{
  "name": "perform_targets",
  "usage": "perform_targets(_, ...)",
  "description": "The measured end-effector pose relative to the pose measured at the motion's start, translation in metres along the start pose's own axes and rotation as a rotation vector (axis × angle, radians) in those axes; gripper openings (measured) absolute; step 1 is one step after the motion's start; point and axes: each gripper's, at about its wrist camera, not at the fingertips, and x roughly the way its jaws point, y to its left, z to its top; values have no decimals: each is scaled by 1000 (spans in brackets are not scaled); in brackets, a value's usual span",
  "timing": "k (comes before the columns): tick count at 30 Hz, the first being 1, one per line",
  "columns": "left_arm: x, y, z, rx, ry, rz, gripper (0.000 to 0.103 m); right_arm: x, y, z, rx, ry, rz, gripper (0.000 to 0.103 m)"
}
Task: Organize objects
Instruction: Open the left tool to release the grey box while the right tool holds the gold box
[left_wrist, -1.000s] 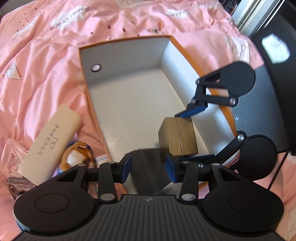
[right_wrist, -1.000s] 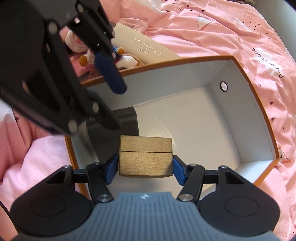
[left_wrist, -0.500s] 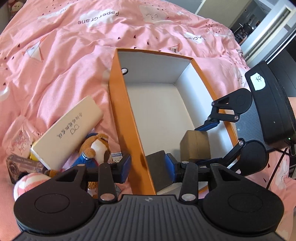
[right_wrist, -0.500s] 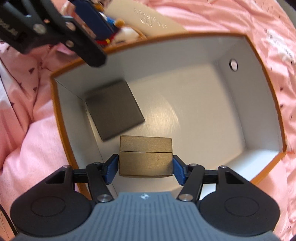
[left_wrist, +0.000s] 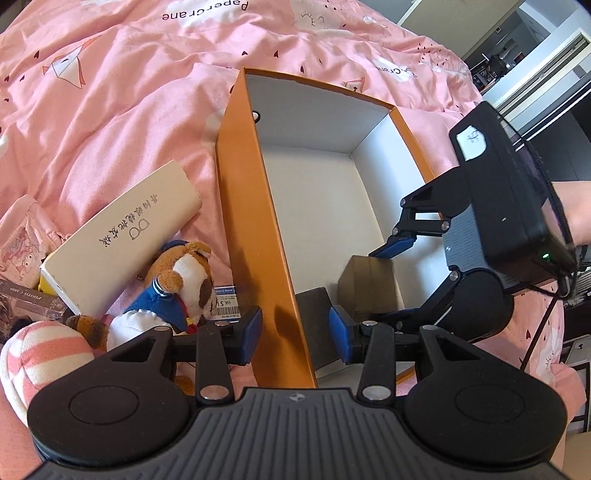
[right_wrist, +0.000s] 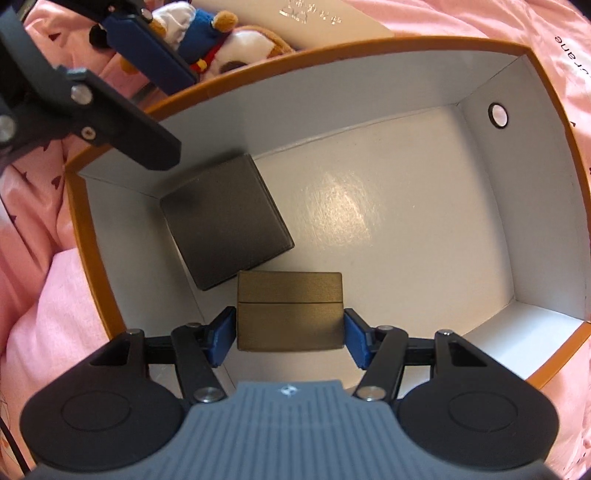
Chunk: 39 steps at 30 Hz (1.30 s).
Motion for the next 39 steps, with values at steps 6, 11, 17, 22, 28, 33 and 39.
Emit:
perform_targets(6, 3, 1, -1, -4, 6, -19, 49, 4, 0, -4, 10, 18, -18, 69)
perform_targets(11, 2, 1, -2, -5, 6, -23, 49, 5, -12, -13, 100, -10, 12, 72)
perform_targets(17, 2, -1, -3, -5, 3, -23, 49, 17, -19, -22, 183, -31, 62, 63)
perform_targets(22, 2, -2, -4, -1, -2, -24, 49, 7, -20, -31, 187, -70, 45, 61)
perform_targets(28, 4, -3, -3, -9, 2, -23, 49, -13, -15, -31, 42, 46, -49, 61)
perform_targets(33, 5, -3, -3, -23, 2, -24, 49, 6, -2, -9, -121, 240, -26, 61)
perform_targets(39, 3, 2, -2, -32, -2, -26, 49, 23, 2, 21, -173, 239, -1, 61)
